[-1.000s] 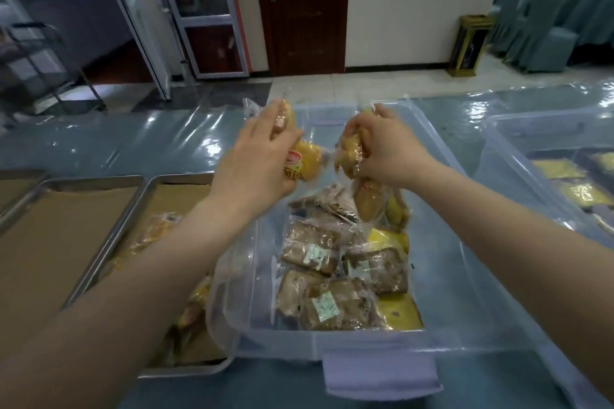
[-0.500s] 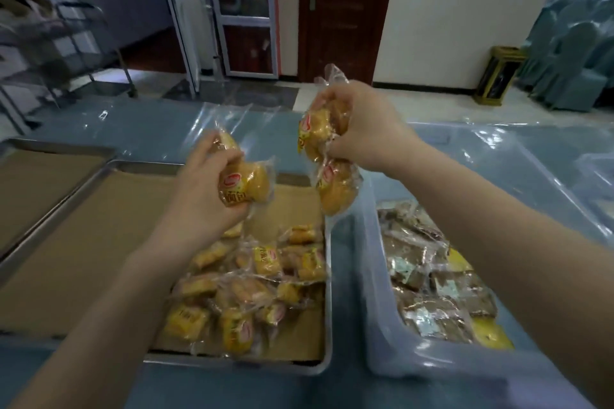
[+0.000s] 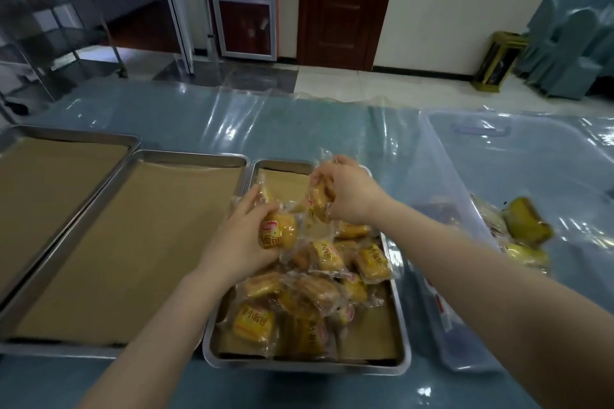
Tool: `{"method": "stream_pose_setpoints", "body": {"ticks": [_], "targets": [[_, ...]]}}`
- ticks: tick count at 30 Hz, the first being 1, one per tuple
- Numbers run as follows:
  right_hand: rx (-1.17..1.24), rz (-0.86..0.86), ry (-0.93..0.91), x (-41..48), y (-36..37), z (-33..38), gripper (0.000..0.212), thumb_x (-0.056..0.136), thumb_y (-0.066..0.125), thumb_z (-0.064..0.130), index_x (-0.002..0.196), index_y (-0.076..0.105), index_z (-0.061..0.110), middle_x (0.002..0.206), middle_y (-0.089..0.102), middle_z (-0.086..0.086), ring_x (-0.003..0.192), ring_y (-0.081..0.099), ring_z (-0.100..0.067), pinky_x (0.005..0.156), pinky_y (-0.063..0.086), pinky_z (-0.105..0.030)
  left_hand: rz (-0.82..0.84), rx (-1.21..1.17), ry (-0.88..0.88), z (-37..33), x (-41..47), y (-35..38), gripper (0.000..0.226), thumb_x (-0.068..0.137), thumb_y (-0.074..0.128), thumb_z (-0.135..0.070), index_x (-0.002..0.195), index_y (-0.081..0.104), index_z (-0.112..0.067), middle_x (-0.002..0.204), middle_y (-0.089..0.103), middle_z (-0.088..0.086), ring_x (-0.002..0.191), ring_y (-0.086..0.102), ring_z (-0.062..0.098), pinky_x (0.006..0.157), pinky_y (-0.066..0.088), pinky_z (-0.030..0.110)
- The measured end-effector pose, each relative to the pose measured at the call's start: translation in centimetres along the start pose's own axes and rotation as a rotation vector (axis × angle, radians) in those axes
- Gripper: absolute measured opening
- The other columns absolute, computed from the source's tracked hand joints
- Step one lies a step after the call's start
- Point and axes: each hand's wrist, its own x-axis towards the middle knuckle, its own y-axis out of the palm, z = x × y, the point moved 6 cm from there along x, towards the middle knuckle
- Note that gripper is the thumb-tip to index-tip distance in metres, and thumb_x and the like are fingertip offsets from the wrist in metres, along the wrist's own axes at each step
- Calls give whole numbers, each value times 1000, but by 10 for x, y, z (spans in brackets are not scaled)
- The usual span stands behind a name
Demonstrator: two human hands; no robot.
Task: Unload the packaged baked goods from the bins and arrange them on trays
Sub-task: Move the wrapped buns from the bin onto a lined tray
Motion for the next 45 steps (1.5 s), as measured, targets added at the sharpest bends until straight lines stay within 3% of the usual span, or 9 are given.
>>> {"method": "stream_pose_setpoints", "body": {"ticks": [7,10,14,16,22,32,37,41,45], "targets": [[69,144,149,-3,49,-40,53,70,64,-1,110,48,29,110,54,-7,127,37,-20,71,43,-27,117,39,-29,20,-4,30,78,67,77,-35,135,39,-39,156,-1,-18,137,29,20,100,43,42],[101,138,162,-3,57,-51,54,69,66,0,106,46,33,118,46,-4,98,52,-16,58,39,-20,100,26,-39,25,-5,35,78,67,77,-35,135,39,-41,156,0,-17,139,26,20,104,40,43],[205,76,103,11,64,-37,54,69,70,3,107,50,34,143,37,-7,132,36,-26,90,47,-35,84,28,-96,40,-9,27,76,67,78,-35,133,40,-43,155,-1,-21,138,25,20,105,37,42],[253,51,27,20,67,-16,55,69,70,4,112,52,33,145,38,-6,142,21,-25,106,37,-42,22,22,-120,51,-10,15,77,66,78,-38,134,40,-41,154,-2,-23,139,24,20,106,34,42],[456,25,-127,37,96,69,60,66,76,4,106,52,41,137,44,1,133,36,-21,107,36,-44,-188,-12,-143,104,-30,-44,78,67,77,-41,135,40,-38,149,-13,-34,138,24,16,102,41,43],[779,69,-151,107,232,281,59,65,76,7,102,54,47,104,65,12,92,64,-8,82,55,-38,-389,61,-352,322,-88,-184,74,67,79,-33,133,45,-33,156,0,-20,140,20,15,107,33,43],[763,129,-182,144,311,387,55,68,75,7,111,53,33,136,44,2,124,47,-18,103,43,-42,-282,87,-523,430,-121,-227,78,70,79,-22,139,41,-25,159,4,-3,142,19,27,111,29,47],[530,184,-238,167,352,419,57,73,75,16,121,51,37,154,26,8,143,20,-9,110,21,-23,-191,94,-578,478,-124,-233,96,75,73,-19,149,13,-34,158,-6,-8,144,-4,23,115,13,56],[272,362,-310,181,382,435,84,75,76,31,144,29,40,160,7,5,146,-2,-26,118,6,-46,-3,163,-607,505,-128,-223,109,73,74,-37,148,-6,-39,151,-21,-11,141,-21,24,111,-5,56]]}}
